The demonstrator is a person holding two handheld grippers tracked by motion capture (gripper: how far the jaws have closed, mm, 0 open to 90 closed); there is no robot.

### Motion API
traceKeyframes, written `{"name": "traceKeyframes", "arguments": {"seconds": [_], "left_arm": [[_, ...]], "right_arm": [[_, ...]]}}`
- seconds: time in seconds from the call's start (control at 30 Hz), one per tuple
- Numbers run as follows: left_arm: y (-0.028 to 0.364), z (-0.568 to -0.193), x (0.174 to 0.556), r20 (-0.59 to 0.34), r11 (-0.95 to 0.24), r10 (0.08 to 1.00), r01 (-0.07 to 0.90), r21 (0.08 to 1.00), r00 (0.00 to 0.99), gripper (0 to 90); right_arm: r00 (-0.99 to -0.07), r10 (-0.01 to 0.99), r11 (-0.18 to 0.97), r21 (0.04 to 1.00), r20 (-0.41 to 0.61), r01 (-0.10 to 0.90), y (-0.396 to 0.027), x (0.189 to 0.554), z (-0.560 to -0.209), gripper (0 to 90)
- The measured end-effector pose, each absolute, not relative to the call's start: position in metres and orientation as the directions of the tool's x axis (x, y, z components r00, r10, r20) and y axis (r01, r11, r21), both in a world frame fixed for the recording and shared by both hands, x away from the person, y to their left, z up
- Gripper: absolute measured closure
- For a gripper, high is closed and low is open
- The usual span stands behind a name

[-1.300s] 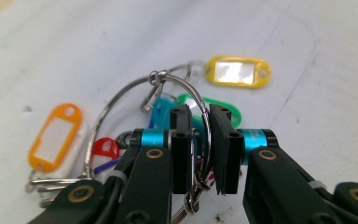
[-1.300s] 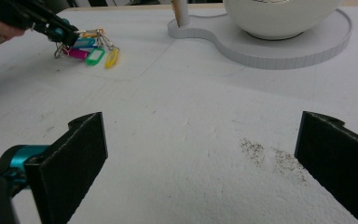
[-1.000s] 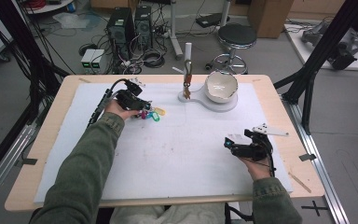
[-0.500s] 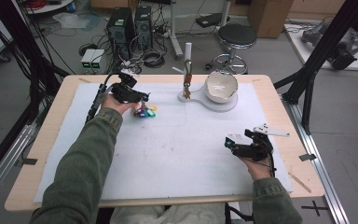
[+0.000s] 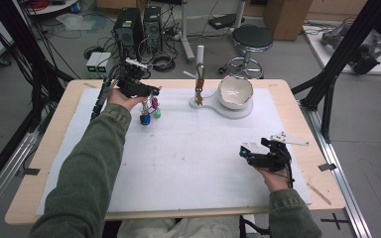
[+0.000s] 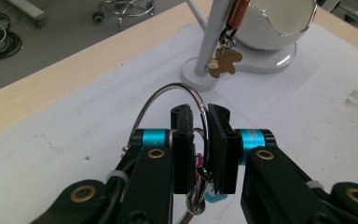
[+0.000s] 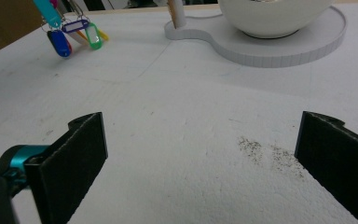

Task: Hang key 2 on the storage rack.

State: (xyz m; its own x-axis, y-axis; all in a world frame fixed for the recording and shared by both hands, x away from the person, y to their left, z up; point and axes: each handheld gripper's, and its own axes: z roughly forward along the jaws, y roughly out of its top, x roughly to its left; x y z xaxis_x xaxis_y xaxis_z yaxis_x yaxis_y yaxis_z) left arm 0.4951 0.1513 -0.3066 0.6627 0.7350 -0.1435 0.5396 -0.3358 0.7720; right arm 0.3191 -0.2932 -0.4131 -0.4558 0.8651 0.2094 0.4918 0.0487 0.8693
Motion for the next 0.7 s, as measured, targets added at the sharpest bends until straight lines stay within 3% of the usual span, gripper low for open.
{"name": "traceKeyframes", "arguments": {"seconds": [0.7], "left_arm": [[0.143, -0.256, 0.512, -0.156, -0.293, 0.745, 0.527, 0.798, 0.649, 80.2]], "right_arm": [[-0.449, 0.867, 0.04, 0.867, 0.217, 0.497, -0.295, 0.319, -0.414, 1.5]]}}
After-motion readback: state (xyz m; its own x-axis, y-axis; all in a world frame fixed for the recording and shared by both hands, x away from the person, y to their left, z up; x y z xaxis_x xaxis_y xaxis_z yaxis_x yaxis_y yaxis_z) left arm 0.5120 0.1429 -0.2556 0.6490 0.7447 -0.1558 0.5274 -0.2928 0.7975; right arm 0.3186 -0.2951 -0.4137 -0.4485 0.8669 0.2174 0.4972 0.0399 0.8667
